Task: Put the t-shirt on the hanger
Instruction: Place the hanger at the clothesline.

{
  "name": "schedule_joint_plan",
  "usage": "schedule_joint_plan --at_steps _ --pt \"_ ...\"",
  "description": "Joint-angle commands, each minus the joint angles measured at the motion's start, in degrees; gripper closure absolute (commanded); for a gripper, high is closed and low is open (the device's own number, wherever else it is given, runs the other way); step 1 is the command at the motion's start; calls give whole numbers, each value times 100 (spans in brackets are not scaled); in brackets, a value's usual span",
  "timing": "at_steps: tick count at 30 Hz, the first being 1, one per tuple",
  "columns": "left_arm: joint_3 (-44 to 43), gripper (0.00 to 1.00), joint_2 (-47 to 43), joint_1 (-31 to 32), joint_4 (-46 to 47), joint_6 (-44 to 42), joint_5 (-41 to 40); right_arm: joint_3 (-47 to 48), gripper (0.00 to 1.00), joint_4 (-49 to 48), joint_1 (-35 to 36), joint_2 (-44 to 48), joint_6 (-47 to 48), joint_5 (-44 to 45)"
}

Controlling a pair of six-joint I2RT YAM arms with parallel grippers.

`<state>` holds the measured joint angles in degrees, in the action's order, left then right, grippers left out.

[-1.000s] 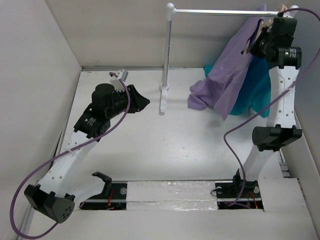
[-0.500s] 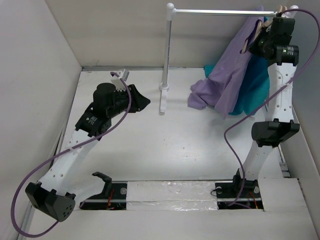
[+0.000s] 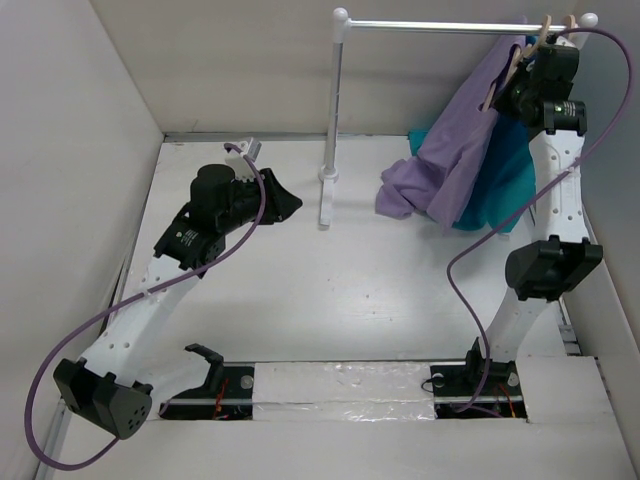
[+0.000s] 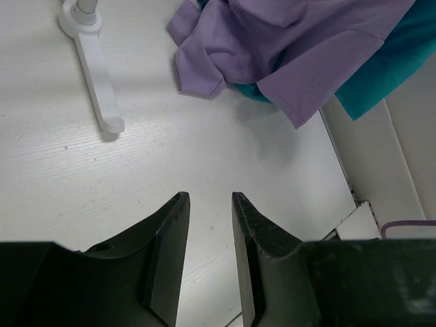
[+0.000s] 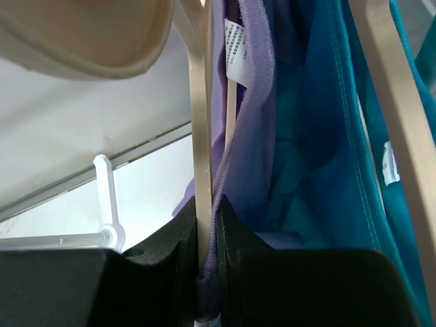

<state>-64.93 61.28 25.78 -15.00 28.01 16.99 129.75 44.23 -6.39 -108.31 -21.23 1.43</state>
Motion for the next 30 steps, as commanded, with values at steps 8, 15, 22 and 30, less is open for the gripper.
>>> schedule_joint_plan --at_steps 8,15,22,30 --pt "-3 72 -54 6 367 82 94 -644 100 -722 7 653 -65 -99" --pt "33 71 -177 6 367 117 85 -1022 51 -1118 -204 1005 -354 -775" --pt "-1405 54 -125 6 -659 -479 -615 -759 0 -1329 -407 1689 -636 -1076" --pt "-1874 26 -169 6 -714 -340 -899 -3044 0 -2337 -293 3820 -1530 -634"
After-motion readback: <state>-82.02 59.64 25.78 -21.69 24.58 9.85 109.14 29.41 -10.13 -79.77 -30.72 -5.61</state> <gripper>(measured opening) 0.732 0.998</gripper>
